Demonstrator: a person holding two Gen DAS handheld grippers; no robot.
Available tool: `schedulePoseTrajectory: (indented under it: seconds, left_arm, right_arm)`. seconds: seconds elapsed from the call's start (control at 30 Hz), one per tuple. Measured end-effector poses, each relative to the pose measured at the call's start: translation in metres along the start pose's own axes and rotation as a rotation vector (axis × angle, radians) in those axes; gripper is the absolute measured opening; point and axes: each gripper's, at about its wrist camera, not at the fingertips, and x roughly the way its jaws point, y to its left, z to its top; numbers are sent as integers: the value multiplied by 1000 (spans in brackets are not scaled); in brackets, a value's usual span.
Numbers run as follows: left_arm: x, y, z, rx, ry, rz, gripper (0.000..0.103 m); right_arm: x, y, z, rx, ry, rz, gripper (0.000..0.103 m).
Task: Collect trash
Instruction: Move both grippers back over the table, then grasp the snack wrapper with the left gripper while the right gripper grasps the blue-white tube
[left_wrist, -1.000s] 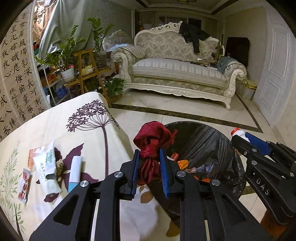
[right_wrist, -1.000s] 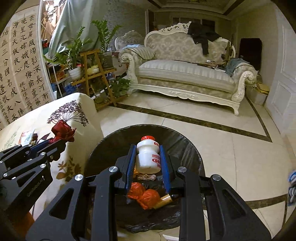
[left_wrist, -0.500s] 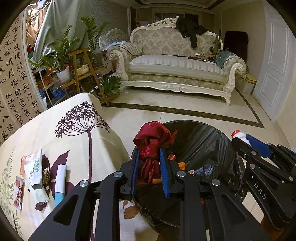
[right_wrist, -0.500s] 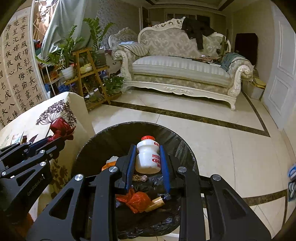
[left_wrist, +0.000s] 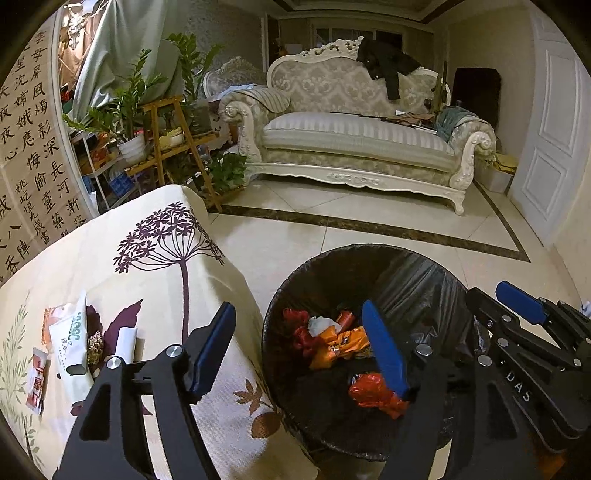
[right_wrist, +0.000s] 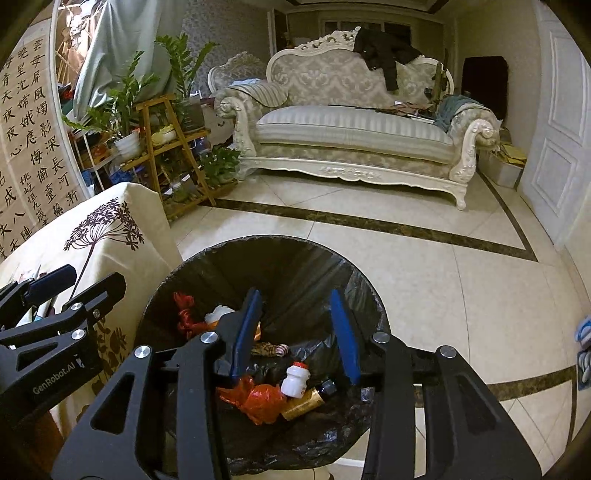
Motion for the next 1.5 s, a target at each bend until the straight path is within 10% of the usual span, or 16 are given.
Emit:
schedulePoseTrajectory:
  seconds: [0.83,1.5]
  left_arm:
    - [-30,44,-17,-65,1,59,76]
    - [-64,200,-56,-300,30,346,76]
  right_arm:
    - [-15,21,-6,9,26,27,66]
    - [-24,126,2,-151,17,186,66]
